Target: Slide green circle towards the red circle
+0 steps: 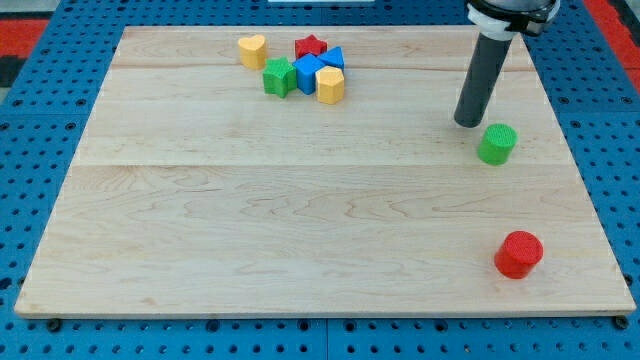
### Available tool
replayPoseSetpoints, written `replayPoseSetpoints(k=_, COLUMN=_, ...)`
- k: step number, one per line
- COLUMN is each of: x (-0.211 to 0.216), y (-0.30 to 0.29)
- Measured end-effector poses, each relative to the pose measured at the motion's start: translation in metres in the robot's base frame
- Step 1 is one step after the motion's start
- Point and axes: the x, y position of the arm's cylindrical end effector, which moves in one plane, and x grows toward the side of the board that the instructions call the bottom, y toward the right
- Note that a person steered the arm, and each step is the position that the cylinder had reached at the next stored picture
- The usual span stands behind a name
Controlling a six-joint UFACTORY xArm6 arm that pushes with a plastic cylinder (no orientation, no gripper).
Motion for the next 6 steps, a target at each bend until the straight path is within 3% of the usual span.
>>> replayPoseSetpoints(k=2, x=0.054, y=0.015)
replayPoseSetpoints(k=4, x=0.032, y=0.029)
replayPoseSetpoints(k=6, x=0.083, y=0.038)
